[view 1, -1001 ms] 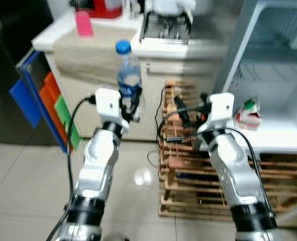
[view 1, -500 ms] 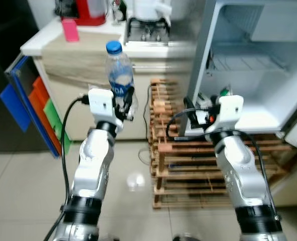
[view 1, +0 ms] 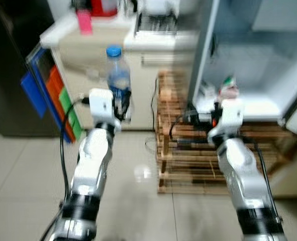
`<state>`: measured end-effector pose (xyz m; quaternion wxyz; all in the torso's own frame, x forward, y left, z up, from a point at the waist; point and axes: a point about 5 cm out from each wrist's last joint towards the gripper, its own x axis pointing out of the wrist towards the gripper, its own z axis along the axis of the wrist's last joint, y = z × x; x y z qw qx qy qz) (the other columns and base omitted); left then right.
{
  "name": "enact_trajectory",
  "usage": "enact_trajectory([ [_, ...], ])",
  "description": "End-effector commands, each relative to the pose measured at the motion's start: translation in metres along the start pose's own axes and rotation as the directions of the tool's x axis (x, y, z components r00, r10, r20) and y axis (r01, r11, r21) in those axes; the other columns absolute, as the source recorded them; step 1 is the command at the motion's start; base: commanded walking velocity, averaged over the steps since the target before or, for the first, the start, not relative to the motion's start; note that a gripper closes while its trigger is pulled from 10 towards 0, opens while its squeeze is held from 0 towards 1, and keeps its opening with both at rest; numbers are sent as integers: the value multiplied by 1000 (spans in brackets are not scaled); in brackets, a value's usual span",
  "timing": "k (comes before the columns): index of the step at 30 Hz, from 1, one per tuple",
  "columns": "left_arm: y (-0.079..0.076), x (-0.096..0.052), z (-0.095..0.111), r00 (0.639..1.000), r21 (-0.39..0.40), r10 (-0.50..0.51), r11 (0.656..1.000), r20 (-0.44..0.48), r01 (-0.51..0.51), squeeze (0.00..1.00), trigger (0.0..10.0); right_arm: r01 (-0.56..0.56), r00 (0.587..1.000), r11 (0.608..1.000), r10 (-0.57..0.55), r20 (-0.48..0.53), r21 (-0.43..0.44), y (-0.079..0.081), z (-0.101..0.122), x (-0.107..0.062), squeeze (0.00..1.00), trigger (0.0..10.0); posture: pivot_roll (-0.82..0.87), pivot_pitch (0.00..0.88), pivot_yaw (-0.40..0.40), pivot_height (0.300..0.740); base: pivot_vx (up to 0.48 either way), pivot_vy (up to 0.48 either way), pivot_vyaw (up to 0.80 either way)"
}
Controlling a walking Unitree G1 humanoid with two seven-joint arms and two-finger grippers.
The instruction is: Restocking fridge
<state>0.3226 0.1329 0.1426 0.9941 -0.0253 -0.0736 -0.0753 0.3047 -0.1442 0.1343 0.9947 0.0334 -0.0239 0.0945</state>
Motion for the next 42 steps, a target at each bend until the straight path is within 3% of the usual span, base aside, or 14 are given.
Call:
enact_trajectory([
  [1, 1, 5, 3, 1000, -17, 13, 1000, 2, -13, 0, 10000, 21, 1000, 1000, -21, -3, -14, -5, -2, -3, 376, 10000, -100, 0, 23, 740, 0, 0, 0],
  [7, 14, 3, -30, 991, 17, 35, 999, -130, -33, 0, 10000, 66, 993, 997, -69, -99, -37, -21, -30, -9, 376, 10000, -106, 0, 19, 740, 0, 0, 0],
  [9, 14, -7, -76, 941, 63, 3, 998, -337, 19, 0, 10000, 138, 939, 990, -133, -317, -9, -46, -81, -22, 376, 10000, -87, 0, 11, 740, 0, 0, 0],
  [10, 14, -7, -76, 941, 63, 3, 998, -337, 19, 0, 10000, 138, 939, 990, -133, -317, -9, -46, -81, -22, 376, 10000, -87, 0, 11, 740, 0, 0, 0],
  [12, 13, -23, -111, 858, 59, 14, 998, -513, 19, 0, 10000, 188, 842, 982, -163, -515, -3, -57, -121, -37, 388, 10000, -85, 0, 13, 740, 0, 0, 0],
  [13, 13, -23, -111, 858, 59, 14, 998, -513, 19, 0, 10000, 188, 842, 982, -163, -515, -3, -57, -121, -37, 388, 10000, -85, 0, 13, 740, 0, 0, 0],
  [14, 13, -40, -132, 773, 24, 45, 999, -633, -39, 0, 10000, 197, 779, 980, -158, -607, -2, -57, -138, -47, 388, 10000, -88, 0, 14, 740, 0, 0, 0],
  [15, 13, -40, -132, 773, 24, 45, 999, -633, -39, 0, 10000, 197, 779, 980, -158, -607, -2, -57, -138, -47, 388, 10000, -88, 0, 14, 740, 0, 0, 0],
  [17, 11, -71, -159, 606, -11, 68, 992, -793, -125, 0, 10000, 205, 686, 979, -145, -713, -1, -53, -157, -60, 392, 10000, -99, 0, 23, 740, 0, 0, 0],
  [18, 11, -71, -159, 606, -11, 68, 992, -793, -125, 0, 10000, 205, 686, 979, -145, -713, -1, -53, -157, -60, 392, 10000, -99, 0, 23, 740, 0, 0, 0],
  [21, 5, -116, -186, 392, -43, 24, 986, -920, -162, 0, 10000, 80, 526, 996, -79, -847, -43, -33, -183, -86, 384, 10000, -107, 0, 25, 740, 0, 0, 0],
  [26, 4, -134, -194, 306, -42, 12, 985, -952, -169, 0, 10000, 23, 452, 999, -42, -891, -35, -26, -193, -99, 380, 10000, -100, 0, 10, 740, 0, 0, 0],
  [35, 9, -145, -197, 260, 0, 52, 981, -964, -195, 0, 10000, 81, 431, 996, -61, -900, -29, -29, -196, -105, 380, 10000, -98, 0, -10, 740, 0, 0, 0],
  [42, 16, -141, -195, 307, -12, 64, 971, -949, -238, 0, 10000, 129, 438, 991, -80, -895, -26, -33, -197, -107, 376, 10000, -113, 0, 14, 740, 0, 0, 0],
])
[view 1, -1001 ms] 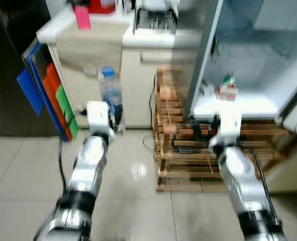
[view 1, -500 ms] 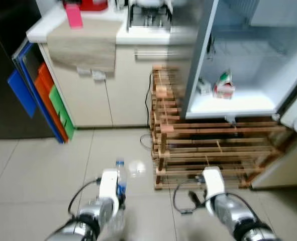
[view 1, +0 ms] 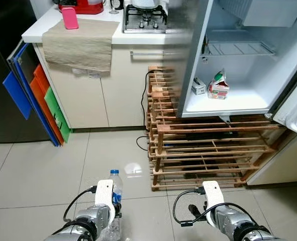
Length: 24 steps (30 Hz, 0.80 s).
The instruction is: Restocking fridge
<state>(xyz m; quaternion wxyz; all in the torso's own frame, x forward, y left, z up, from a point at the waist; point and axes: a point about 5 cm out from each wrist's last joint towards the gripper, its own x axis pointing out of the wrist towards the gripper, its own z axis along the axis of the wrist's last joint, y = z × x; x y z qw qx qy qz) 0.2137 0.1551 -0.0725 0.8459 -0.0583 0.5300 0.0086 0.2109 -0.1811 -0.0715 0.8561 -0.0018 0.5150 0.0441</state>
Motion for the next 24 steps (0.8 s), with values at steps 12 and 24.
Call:
enact_trajectory([
  [12, -6, 0, 5, 1000, 27, -11, 1000, 28, 11, 0, 10000, 53, 998, 995, -49, 41, -89, -6, 7, -1, 498, 10000, -99, 0, 17, 740, 0, 0, 382],
  [24, 4, -1, 8, 997, 36, 35, 999, 68, -37, 0, 10000, 33, 999, 992, -33, 7, -121, -16, -17, -3, 443, 10000, -88, 0, -4, 740, 0, 0, 393],
])
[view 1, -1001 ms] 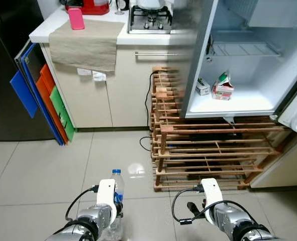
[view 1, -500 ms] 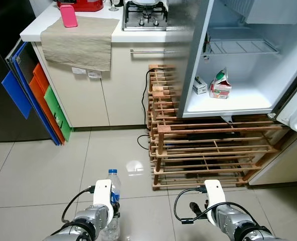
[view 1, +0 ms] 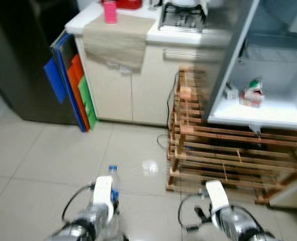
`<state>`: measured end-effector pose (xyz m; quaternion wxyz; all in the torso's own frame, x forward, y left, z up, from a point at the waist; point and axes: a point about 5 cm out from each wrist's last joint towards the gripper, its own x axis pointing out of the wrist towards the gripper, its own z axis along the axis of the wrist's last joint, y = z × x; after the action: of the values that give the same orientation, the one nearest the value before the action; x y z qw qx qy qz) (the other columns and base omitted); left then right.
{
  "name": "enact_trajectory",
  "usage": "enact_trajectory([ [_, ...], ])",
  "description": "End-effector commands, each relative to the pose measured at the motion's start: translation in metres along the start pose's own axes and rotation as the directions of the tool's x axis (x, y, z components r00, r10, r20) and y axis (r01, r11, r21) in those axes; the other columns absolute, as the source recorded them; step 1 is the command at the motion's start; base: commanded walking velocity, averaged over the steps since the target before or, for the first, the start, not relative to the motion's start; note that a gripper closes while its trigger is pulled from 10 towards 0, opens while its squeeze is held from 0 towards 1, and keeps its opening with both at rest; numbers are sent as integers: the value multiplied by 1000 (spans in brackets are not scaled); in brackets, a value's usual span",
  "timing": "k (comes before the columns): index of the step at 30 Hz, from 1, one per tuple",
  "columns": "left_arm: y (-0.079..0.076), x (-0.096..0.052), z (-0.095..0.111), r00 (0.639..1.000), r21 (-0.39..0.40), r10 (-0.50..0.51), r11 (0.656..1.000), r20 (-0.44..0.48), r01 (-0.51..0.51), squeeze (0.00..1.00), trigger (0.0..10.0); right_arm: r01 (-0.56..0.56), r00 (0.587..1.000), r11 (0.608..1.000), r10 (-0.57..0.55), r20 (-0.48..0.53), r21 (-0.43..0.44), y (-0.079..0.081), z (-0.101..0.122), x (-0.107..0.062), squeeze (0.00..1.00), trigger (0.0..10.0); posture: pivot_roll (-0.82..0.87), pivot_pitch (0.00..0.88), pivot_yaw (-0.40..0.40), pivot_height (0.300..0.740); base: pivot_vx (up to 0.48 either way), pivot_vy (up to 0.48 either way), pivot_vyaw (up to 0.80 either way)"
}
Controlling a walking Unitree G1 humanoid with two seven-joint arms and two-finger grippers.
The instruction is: Restocking fridge
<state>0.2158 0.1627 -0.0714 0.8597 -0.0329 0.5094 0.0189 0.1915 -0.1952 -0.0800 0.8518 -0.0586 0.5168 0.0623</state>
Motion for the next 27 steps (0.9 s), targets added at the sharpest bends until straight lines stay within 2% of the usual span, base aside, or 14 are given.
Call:
enact_trajectory([
  [1, -3, 0, 5, 1000, 4, -5, 1000, 17, 5, 0, 10000, 8, 1000, 1000, -8, 21, -4, -5, 6, -1, 447, 10000, -91, 0, -5, 740, 0, 0, 0],
  [5, -4, 0, 6, 1000, 12, -4, 1000, 18, 4, 0, 10000, 13, 999, 1000, -14, 30, 21, -11, 10, -2, 443, 10000, -93, 0, -6, 740, 0, 0, 0],
  [12, -5, 0, 5, 1000, 32, -9, 999, 9, 8, 0, 10000, 51, 999, 997, -51, 8, 65, -22, 2, -4, 439, 10000, -89, 0, -14, 740, 0, 0, 0],
  [16, -6, 0, 3, 1000, 30, -19, 999, -10, 20, 0, 10000, 28, 999, 992, -23, -43, 122, -22, -4, -5, 427, 10000, -87, 0, -17, 740, 0, 0, 0],
  [17, -7, 0, 1, 999, 3, -24, 1000, -23, 24, 0, 10000, 33, 999, 988, -26, -48, 151, -22, -5, -5, 427, 10000, -84, 0, -19, 740, 0, 0, 0],
  [18, -8, 0, -5, 998, -32, -25, 999, -55, 23, 0, 10000, 34, 999, 976, -24, -49, 216, -23, -6, -5, 431, 10000, -80, 0, -21, 740, 0, 0, 0],
  [21, -9, 0, -9, 997, -48, -36, 998, -69, 32, 0, 10000, 36, 998, 964, -24, -50, 265, -24, -7, -5, 427, 10000, -80, 0, -21, 740, 0, 0, 0],
  [27, -10, 0, -5, 998, -24, -42, 999, -38, 41, 0, 10000, 41, 998, 969, -29, -53, 243, -25, -9, -6, 424, 10000, -80, 0, -21, 740, 0, 0, 0],
])
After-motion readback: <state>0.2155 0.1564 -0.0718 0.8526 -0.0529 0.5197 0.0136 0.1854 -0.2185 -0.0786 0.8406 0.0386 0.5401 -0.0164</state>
